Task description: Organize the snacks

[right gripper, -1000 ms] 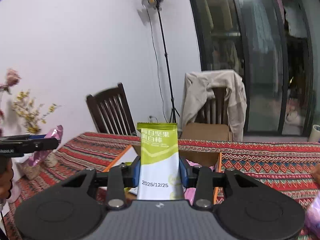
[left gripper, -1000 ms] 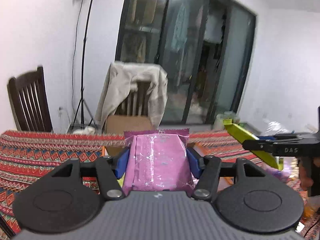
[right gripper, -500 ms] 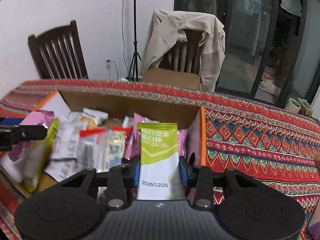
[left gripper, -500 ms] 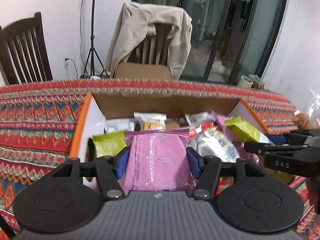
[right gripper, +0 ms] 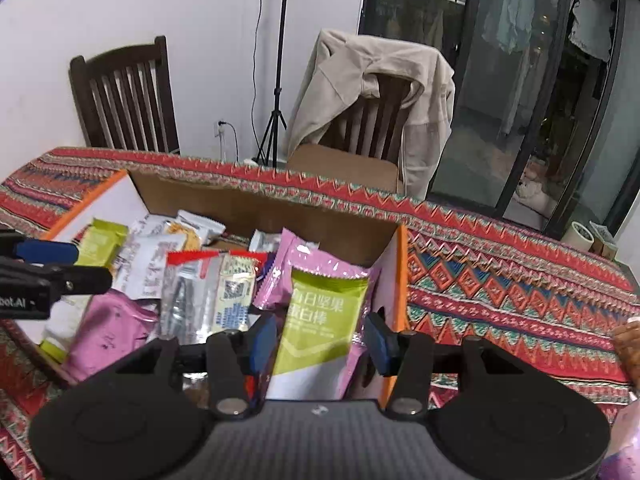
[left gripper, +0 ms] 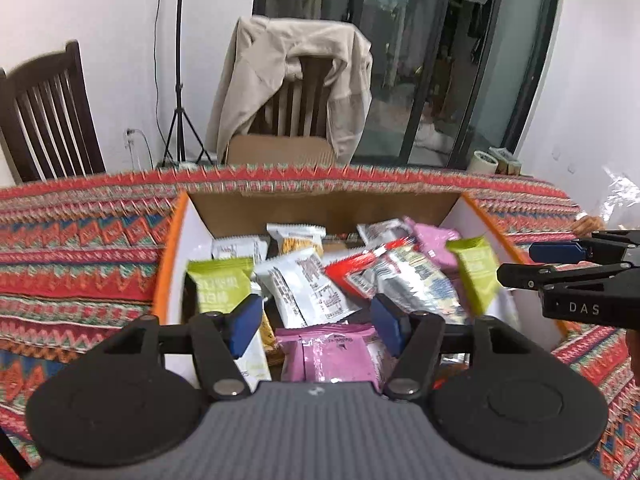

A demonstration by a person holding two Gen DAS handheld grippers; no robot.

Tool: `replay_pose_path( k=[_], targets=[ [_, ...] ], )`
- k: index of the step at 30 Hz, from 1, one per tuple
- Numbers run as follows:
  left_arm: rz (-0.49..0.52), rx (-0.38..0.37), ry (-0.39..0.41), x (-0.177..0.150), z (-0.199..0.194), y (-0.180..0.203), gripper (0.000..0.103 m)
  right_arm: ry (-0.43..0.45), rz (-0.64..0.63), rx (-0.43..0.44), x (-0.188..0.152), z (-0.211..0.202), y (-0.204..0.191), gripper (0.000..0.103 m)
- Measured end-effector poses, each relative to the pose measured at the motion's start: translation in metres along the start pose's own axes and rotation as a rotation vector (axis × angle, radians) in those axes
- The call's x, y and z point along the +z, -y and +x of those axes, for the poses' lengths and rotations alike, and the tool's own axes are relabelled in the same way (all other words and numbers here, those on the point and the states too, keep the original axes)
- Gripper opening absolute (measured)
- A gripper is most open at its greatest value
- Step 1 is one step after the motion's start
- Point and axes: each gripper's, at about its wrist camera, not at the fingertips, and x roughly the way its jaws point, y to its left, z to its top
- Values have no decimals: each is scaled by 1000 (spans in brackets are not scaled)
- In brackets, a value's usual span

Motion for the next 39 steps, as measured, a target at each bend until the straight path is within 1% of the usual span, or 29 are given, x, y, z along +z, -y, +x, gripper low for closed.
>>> replay_pose_path(
  k=[1,4,7,9,10,11,12,13,14,16,18,20,21,23,25,30,35,37,39],
  targets=[
    [5,0,12,0,-12,1,66,7,2,2,1,-8,0,49],
    [14,-9,60,-3,-55,5,70,36,6,11,0,-40,3,54],
    [14,-17,117,-14,-106,11,76,73,0,15,-5,-78,1,60],
    [14,-23,154,-23,-138,15,82,102,-4,17,-14,-109,-1,67],
    [11,-22,176,-30,-155,17,89,118,-5,19,-19,-124,-2,69],
    [5,-25,210,-40,-175,19,97,138,-4,21,-25,-141,-3,74],
    [-1,-29,245,-48,-191,20,101,157,-3,23,-32,-158,-4,80],
    [-10,-29,283,-58,-209,22,103,180,-3,25,-40,-176,-5,84],
    [-12,-26,314,-70,-226,24,103,199,-2,25,-48,-191,-6,90],
    [1,-19,333,-90,-251,29,103,232,-2,32,-68,-221,-9,92],
    [5,-13,356,-114,-275,33,103,255,0,49,-90,-249,-14,96],
    [7,22,381,-138,-295,41,103,285,13,63,-115,-276,-17,102],
    [7,43,396,-150,-302,44,103,298,17,68,-125,-286,-19,103],
    [2,84,430,-174,-316,51,103,329,26,71,-150,-308,-23,103],
    [10,108,444,-199,-329,60,103,355,29,74,-174,-323,-28,103],
    [-48,115,464,-255,-363,71,103,409,22,56,-233,-356,-44,103],
    [-16,179,491,-313,-396,87,103,438,36,65,-290,-382,-68,103],
    [20,192,500,-331,-402,94,103,448,34,59,-311,-390,-78,103],
    [21,216,518,-350,-410,101,103,457,22,49,-333,-400,-90,103]
  ],
)
